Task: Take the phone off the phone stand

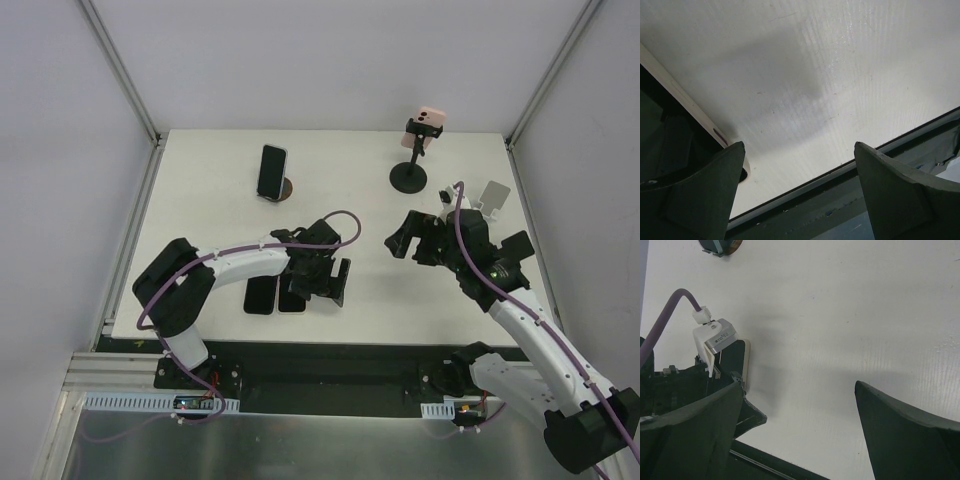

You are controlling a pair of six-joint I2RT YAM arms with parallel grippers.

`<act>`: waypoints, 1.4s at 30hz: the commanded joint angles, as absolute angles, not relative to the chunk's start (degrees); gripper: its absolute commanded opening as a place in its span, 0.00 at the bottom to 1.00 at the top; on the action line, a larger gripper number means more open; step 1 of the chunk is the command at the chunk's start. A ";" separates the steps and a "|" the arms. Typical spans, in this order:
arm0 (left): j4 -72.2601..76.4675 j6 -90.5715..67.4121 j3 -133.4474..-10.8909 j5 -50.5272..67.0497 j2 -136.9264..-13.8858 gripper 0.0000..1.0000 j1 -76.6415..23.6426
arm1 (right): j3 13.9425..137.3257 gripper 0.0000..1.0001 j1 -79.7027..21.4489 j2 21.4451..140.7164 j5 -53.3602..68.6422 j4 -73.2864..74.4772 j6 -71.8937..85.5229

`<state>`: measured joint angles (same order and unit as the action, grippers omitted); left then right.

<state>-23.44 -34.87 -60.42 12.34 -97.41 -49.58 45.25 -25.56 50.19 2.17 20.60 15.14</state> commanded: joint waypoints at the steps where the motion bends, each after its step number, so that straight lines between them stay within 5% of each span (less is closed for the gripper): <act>1: -27.59 -35.15 -60.56 11.17 -96.24 0.90 -50.01 | 47.28 0.96 -25.14 49.66 1.58 20.74 14.15; 21: -28.92 -36.83 -60.91 0.45 -81.92 0.94 -48.35 | 53.17 0.96 -23.56 50.89 -2.81 27.06 5.98; 33: -28.48 -27.17 -56.42 -5.71 -67.15 0.99 -25.34 | 65.56 0.96 -15.74 61.86 -13.78 36.65 -1.21; 42: -22.95 -16.18 -49.05 -15.54 -57.84 0.99 -20.65 | 79.70 0.96 -4.23 78.47 -28.81 38.76 -3.08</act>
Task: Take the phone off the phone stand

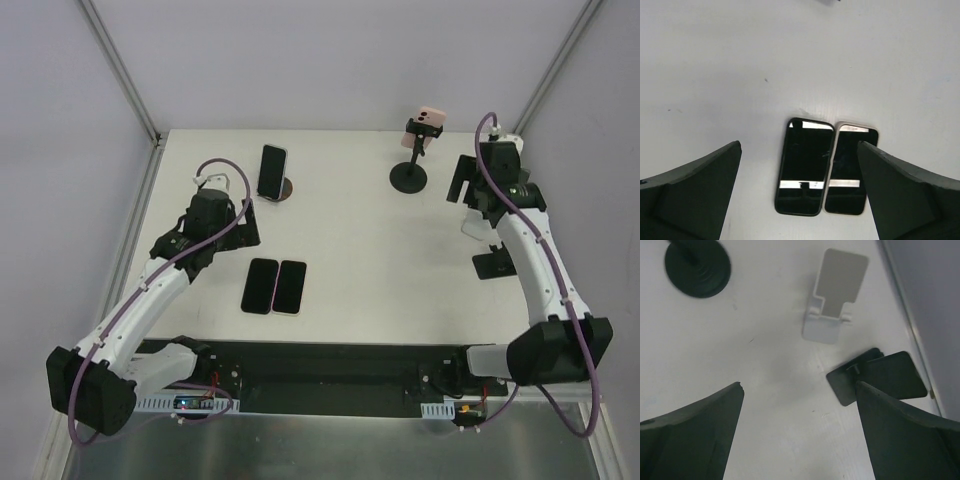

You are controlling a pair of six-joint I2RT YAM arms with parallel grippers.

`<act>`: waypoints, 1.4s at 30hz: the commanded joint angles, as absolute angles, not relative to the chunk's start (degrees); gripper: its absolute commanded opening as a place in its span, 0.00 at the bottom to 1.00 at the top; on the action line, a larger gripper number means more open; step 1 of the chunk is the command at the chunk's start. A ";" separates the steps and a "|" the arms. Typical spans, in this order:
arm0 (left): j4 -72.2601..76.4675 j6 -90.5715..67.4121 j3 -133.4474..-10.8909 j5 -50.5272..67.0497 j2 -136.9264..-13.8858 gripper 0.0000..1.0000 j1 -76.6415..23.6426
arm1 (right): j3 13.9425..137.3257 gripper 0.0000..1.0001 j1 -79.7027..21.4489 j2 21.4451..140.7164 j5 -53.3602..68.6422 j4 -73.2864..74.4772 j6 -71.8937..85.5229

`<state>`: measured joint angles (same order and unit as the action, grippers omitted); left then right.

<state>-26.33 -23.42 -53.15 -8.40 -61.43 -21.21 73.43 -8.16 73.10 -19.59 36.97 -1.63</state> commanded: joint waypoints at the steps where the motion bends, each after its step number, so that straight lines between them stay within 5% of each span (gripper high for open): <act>1: -22.42 -14.87 -47.13 -16.77 -56.44 0.99 -20.83 | 80.93 0.96 -2.04 81.53 -29.52 38.85 -1.95; 13: -18.02 -12.22 -42.71 -24.34 -52.73 0.99 -23.56 | 93.34 0.96 7.55 100.44 -27.17 33.32 3.95; 36: -16.44 -11.25 -42.19 -24.08 -53.61 0.99 -22.41 | 91.76 0.99 10.28 110.48 -19.16 25.40 5.27; 42: -15.91 -10.55 -42.28 -23.03 -54.23 0.99 -22.41 | 87.90 0.70 10.37 107.24 -20.91 23.29 6.76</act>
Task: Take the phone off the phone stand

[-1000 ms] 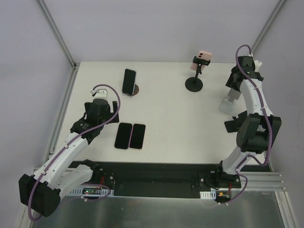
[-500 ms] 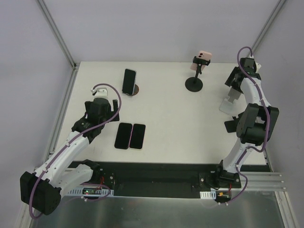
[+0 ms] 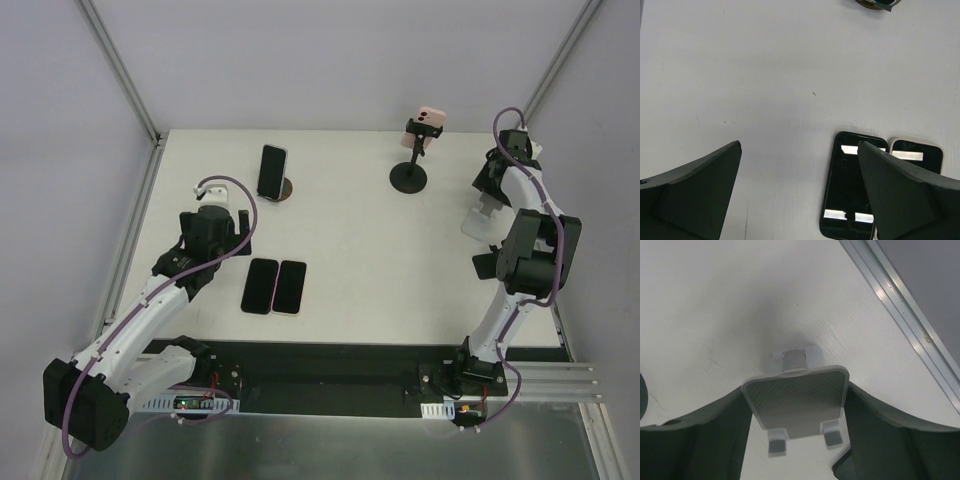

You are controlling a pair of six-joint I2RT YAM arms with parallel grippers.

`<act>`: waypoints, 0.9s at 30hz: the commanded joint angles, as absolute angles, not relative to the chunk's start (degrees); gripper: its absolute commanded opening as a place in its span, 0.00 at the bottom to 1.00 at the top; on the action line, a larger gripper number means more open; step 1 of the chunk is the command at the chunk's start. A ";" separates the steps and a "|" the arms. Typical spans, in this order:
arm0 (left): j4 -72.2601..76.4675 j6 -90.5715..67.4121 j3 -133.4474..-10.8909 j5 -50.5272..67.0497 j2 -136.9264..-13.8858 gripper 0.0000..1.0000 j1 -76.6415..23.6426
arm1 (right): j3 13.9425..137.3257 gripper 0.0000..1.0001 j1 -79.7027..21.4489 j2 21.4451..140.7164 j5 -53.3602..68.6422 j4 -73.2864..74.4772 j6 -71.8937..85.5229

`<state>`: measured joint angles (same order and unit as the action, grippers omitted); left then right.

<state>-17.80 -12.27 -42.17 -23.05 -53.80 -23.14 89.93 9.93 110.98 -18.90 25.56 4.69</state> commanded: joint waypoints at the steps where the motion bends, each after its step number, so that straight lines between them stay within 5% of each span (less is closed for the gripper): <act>1: -15.82 -10.55 -42.36 -22.68 -54.14 0.99 -22.41 | 87.46 0.63 10.37 106.79 -21.44 23.29 7.03; 3: -15.56 -10.55 -42.45 -22.15 -54.32 0.99 -22.41 | 85.96 0.51 10.37 105.22 -22.76 23.38 8.51; 10: -15.03 -10.11 -42.28 -22.06 -53.44 0.99 -22.41 | 80.69 0.40 10.37 99.58 -29.08 24.43 14.66; 27: -14.68 -9.93 -41.92 -21.80 -53.09 0.99 -22.50 | 77.52 0.44 10.55 97.30 -41.22 42.98 41.47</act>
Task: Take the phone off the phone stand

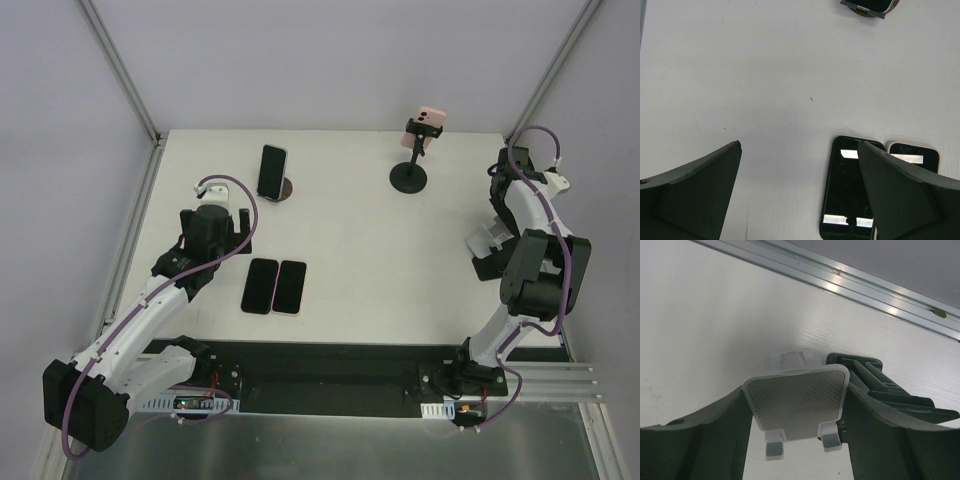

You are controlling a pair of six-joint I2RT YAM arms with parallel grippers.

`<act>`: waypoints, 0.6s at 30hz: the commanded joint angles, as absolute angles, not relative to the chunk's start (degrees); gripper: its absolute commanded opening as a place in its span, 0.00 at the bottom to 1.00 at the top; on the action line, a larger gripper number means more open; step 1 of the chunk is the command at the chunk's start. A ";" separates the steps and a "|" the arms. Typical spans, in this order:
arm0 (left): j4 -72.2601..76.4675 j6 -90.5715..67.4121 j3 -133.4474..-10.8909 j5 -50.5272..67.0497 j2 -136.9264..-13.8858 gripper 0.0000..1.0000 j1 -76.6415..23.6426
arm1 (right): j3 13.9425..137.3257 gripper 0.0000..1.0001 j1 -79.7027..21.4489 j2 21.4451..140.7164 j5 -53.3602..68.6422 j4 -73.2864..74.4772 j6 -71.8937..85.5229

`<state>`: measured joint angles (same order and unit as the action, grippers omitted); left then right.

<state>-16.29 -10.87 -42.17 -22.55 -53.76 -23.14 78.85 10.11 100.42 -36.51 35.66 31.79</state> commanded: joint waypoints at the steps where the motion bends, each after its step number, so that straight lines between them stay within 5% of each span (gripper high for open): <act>1: -14.68 -9.93 -42.01 -21.71 -53.00 0.99 -22.50 | 77.26 0.44 10.55 97.21 -41.22 42.80 42.27; 18: -14.24 -9.76 -41.84 -21.80 -53.17 0.99 -22.76 | 80.60 0.40 11.16 99.14 -42.45 41.75 49.83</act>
<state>-15.62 -10.85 -42.17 -22.52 -53.76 -23.16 78.08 10.44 99.57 -38.50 40.10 47.53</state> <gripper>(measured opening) 0.992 0.667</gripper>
